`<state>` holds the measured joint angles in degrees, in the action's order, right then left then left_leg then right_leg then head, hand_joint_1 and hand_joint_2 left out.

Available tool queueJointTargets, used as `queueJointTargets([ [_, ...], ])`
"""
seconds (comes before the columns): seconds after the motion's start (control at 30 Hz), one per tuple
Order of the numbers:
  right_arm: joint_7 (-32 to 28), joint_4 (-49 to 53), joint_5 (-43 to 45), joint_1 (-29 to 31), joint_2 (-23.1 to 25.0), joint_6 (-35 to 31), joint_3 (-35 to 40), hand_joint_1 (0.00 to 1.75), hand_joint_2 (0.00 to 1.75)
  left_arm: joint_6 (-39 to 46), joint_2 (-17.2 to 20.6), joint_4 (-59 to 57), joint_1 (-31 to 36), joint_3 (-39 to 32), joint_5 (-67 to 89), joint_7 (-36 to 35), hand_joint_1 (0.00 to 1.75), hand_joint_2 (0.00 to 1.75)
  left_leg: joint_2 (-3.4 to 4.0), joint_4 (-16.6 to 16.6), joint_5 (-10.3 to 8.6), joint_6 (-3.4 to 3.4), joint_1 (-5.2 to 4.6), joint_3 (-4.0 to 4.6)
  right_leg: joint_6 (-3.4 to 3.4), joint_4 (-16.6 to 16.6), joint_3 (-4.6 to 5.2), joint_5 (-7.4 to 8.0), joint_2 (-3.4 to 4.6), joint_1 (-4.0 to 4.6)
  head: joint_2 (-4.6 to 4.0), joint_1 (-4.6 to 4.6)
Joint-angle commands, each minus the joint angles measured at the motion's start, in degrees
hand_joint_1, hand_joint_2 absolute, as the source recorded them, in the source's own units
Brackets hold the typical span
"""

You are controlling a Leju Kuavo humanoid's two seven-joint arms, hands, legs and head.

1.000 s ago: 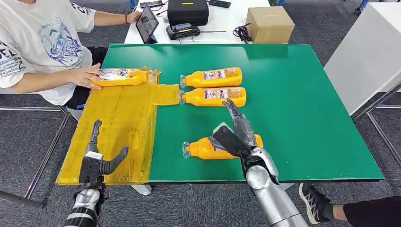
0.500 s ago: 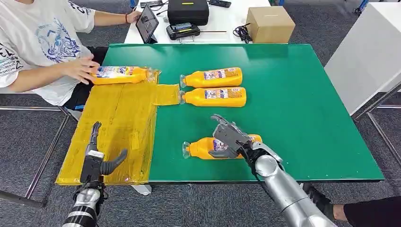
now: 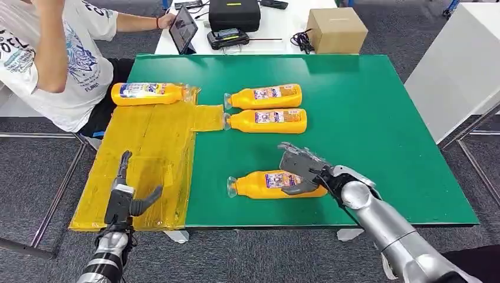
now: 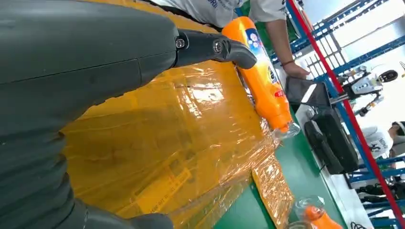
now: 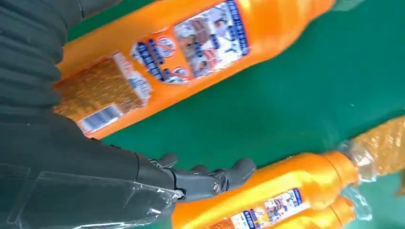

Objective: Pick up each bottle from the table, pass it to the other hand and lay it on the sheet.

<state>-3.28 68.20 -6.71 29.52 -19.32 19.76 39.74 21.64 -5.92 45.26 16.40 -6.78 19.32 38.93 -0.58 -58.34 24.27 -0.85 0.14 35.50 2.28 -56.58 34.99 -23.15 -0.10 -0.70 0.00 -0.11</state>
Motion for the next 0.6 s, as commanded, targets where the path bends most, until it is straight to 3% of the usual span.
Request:
queueJointTargets([
  [0.03,2.34,2.09,1.66,6.19,-6.03,2.32,9.35,0.00,1.75,-0.44,0.77,-6.11,3.28,1.92,-0.07,1.07,0.00,1.75,0.06,-0.03,0.06,0.02,-0.03,-0.10,-0.05,-0.05,-0.08,-0.06,0.02,-0.02,0.00,0.00],
  [0.47,2.34,2.09,1.66,6.19,-6.03,2.32,9.35,0.00,1.75,-0.44,0.77,-6.11,3.28,1.92,-0.07,1.07,0.00,1.75,0.09,-0.01,0.07,0.04,0.00,-0.14,-0.06,-0.01,-0.12,-0.05,0.05,0.01,0.00,0.00],
  [0.6,3.33,2.59,2.69,6.68,-8.15,2.58,12.89,0.00,1.75,-1.00,0.60,-7.83,4.02,2.84,0.61,1.07,0.00,1.75,0.05,-0.01,0.05,0.02,-0.01,-0.13,-0.04,-0.02,-0.11,-0.05,0.02,0.00,0.00,0.00],
])
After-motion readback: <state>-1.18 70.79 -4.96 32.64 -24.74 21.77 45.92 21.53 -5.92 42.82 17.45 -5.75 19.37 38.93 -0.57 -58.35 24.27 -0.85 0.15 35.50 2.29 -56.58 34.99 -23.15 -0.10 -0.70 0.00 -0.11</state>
